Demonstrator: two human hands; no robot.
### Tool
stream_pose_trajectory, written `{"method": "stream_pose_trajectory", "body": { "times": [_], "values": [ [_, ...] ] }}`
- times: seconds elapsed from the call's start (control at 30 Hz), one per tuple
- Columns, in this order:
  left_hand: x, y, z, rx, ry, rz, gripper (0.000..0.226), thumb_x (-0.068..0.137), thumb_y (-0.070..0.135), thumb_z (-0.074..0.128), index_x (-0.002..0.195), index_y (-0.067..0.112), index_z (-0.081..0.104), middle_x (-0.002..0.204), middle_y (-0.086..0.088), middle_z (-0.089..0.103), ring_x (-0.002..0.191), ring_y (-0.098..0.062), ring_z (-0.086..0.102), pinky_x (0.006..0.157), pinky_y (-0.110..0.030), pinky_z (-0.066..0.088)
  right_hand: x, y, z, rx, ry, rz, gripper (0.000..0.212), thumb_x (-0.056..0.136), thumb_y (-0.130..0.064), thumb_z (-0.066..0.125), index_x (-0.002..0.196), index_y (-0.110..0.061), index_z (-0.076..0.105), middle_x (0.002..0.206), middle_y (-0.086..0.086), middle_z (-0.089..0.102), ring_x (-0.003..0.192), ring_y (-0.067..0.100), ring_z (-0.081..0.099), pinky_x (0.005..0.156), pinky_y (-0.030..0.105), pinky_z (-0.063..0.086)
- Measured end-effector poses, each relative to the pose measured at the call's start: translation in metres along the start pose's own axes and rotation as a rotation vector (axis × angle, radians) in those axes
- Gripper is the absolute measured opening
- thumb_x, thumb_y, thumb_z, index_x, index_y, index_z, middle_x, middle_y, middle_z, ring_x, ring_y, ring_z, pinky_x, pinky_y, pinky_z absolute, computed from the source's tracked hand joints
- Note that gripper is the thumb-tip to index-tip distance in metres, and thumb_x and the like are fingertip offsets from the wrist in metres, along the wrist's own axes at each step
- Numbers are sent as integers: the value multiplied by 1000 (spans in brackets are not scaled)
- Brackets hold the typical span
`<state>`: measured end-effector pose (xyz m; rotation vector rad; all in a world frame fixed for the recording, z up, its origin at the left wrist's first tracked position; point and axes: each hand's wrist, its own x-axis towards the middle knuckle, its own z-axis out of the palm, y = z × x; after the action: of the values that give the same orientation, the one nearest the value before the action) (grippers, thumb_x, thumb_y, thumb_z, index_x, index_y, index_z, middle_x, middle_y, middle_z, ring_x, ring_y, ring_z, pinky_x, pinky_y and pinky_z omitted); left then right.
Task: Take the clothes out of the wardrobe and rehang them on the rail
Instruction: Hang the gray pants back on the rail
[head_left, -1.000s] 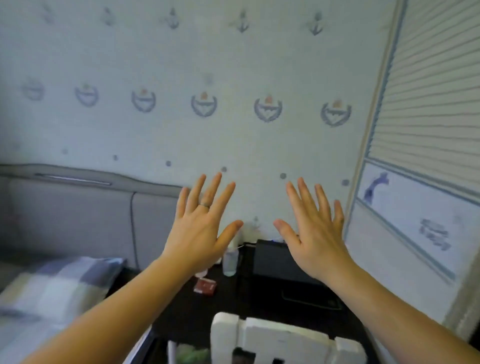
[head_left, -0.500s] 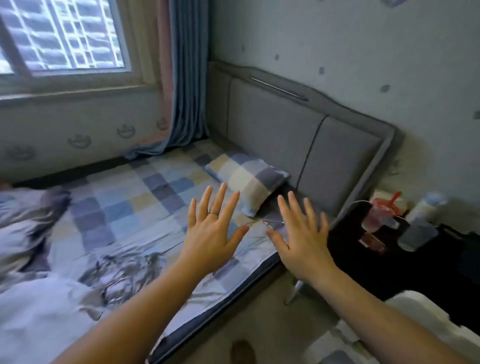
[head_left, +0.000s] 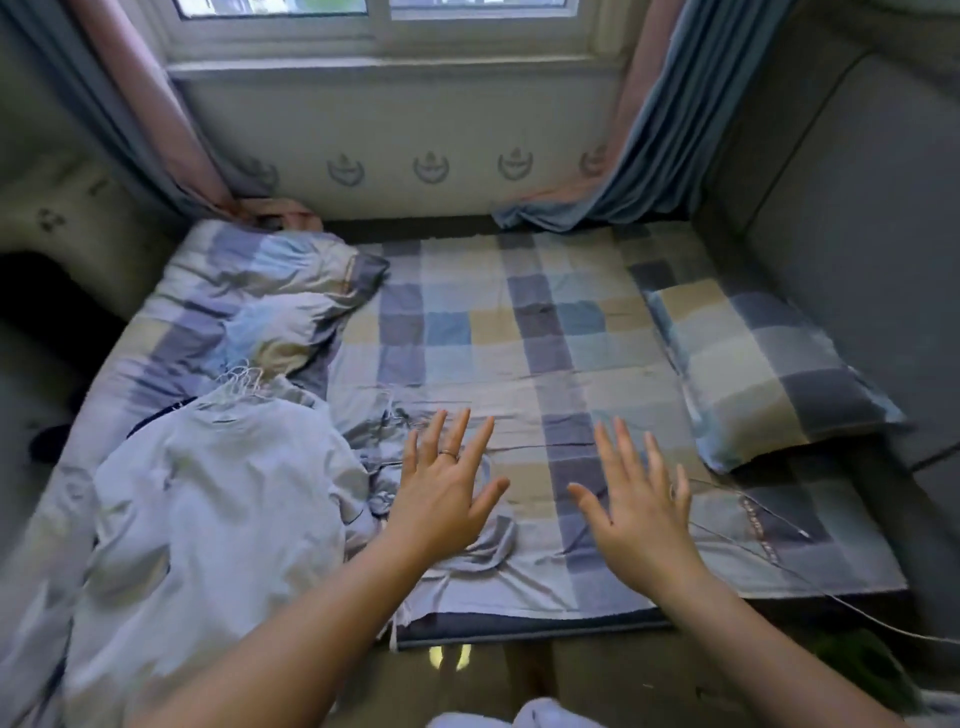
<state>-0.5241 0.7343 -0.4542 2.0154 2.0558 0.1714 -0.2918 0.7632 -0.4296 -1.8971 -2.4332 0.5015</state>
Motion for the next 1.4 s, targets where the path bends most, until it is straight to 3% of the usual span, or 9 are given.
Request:
{"method": "stream_pose_trajectory", "body": {
  "times": [0.07,0.3,0.53,0.67,0.73,0.9,1.03,1.23,1.4],
  "values": [
    [15,-9,10,-16,-23,-86,87,81,76,-3,158,36,1,167,3,-10,151,-20,-20,122,-47,-10,29,5,9,-2,-74,-40,70,93,-68,12,149,-42,-20,159,-15,-25,146,16,-24,117,52,-10],
    [42,-56,48,-75,-94,-340,69,97,64,27,158,36,11,167,4,0,152,-20,-11,121,-46,-5,106,-1,52,-46,-286,-178,84,74,-73,-10,151,-39,-17,159,-15,-22,147,17,-20,118,50,-8],
    [72,-136,93,-93,-174,-447,85,82,71,4,158,33,14,167,1,5,153,-23,-4,122,-45,0,171,-34,126,-105,-404,-249,82,74,-71,-11,149,-40,-22,160,-15,-22,148,18,-17,118,50,-5],
    [107,-193,129,-109,-205,-444,68,99,60,32,158,28,19,167,-2,10,152,-25,-2,122,-45,4,214,-55,180,-131,-444,-249,81,74,-72,-13,148,-41,-23,159,-15,-23,149,19,-15,118,51,-3],
    [131,-227,155,-119,-222,-430,66,101,54,38,158,25,20,166,-4,11,152,-27,0,123,-44,5,245,-67,215,-131,-464,-225,80,78,-73,-8,150,-40,-18,160,-15,-20,149,19,-12,118,51,-1],
    [197,-316,226,-90,-297,-304,68,103,50,37,158,16,18,166,-11,12,153,-28,3,124,-40,6,325,-100,309,-84,-449,-161,68,97,-61,25,154,-37,-2,163,-13,-3,150,21,-2,117,54,7],
    [244,-368,275,-53,-316,-226,66,104,39,40,158,10,17,165,-15,14,152,-29,10,124,-39,11,386,-122,382,-81,-426,-128,67,97,-60,28,155,-35,3,163,-12,0,150,22,2,117,54,11],
    [301,-417,329,-37,-356,-332,67,89,3,47,152,6,23,149,-19,34,135,-37,34,111,-46,34,443,-142,465,-97,-417,-211,64,99,-54,30,154,-34,6,163,-11,4,149,22,5,115,56,10],
    [323,-438,356,-14,-359,-387,39,86,-2,50,123,4,42,124,-22,44,111,-45,50,94,-56,44,470,-143,504,-120,-330,-262,55,99,-45,37,150,-26,25,149,0,39,134,28,37,107,49,26]
  ]
}}
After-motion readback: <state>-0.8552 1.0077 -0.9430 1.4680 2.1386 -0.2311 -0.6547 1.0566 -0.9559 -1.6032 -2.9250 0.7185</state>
